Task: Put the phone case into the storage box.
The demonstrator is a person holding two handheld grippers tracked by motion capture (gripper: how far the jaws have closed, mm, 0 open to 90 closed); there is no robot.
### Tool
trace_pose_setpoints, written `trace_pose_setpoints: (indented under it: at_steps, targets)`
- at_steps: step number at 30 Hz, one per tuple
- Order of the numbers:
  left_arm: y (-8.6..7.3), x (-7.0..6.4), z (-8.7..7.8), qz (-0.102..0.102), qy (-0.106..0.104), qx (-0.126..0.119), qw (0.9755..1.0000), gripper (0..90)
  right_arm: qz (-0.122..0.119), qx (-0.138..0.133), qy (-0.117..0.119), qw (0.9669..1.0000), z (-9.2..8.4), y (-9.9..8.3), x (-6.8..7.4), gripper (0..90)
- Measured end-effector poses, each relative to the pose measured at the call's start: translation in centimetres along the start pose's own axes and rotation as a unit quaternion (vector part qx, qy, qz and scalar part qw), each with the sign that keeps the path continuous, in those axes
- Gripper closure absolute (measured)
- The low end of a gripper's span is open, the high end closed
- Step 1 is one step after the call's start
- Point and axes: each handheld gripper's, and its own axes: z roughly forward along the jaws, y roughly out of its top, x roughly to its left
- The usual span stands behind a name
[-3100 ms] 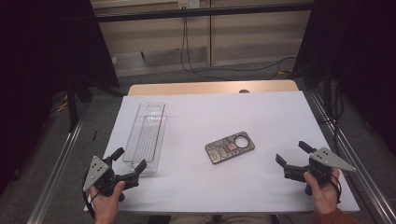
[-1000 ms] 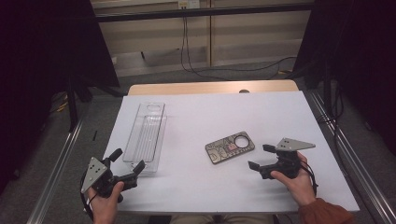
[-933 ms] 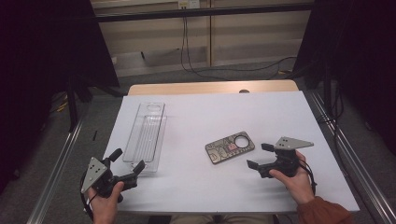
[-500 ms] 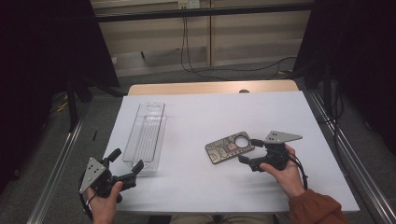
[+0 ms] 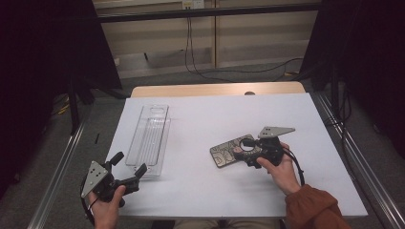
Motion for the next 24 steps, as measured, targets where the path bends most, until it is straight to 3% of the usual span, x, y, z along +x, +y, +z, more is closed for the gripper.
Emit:
trace_pose_setpoints:
  at_steps: [1, 2, 3, 4, 5, 6, 7, 12, 18, 24]
  targets:
    - [0.0, 0.0, 0.0, 0.000, -0.001, 0.000, 1.0000, 3.2, 0.002, -0.001, 0.001, 1.0000, 0.2, 0.2, 0.0, 33.3]
    - [0.0, 0.1, 0.0, 0.002, -0.003, 0.001, 1.0000, 3.2, -0.009, 0.008, 0.003, 0.9999, 0.6, 0.5, 0.1, 41.0]
    - [0.0, 0.0, 0.0, 0.002, -0.004, 0.000, 1.0000, 3.2, -0.009, 0.008, 0.003, 0.9999, 0.6, 0.5, 0.1, 41.0]
    - [0.0, 0.0, 0.0, 0.002, -0.004, 0.000, 1.0000, 3.2, -0.012, 0.009, 0.003, 0.9999, 1.0, 0.9, 0.2, 49.3]
    - [0.0, 0.0, 0.0, 0.000, -0.004, -0.001, 1.0000, 3.2, -0.012, 0.009, 0.003, 0.9999, 1.0, 0.9, 0.2, 49.3]
    - [0.0, 0.0, 0.0, 0.002, -0.003, -0.001, 1.0000, 3.2, -0.017, 0.013, 0.007, 0.9997, 1.4, 1.2, 0.3, 56.6]
    - [0.0, 0.0, 0.0, 0.001, -0.004, 0.000, 1.0000, 3.2, -0.017, 0.013, 0.007, 0.9997, 1.4, 1.2, 0.3, 56.6]
    - [0.0, 0.0, 0.0, 0.001, -0.003, 0.000, 1.0000, 3.2, -0.033, 0.033, 0.021, 0.9987, 2.8, 2.5, 0.4, 74.1]
    - [0.0, 0.0, 0.0, 0.003, -0.004, 0.000, 1.0000, 3.2, -0.031, 0.051, 0.013, 0.9981, 4.5, 3.5, 0.0, 90.0]
    - [0.0, 0.1, -0.1, 0.000, -0.003, -0.001, 1.0000, 3.2, -0.034, 0.086, 0.005, 0.9957, 6.4, 4.5, -0.4, 90.0]
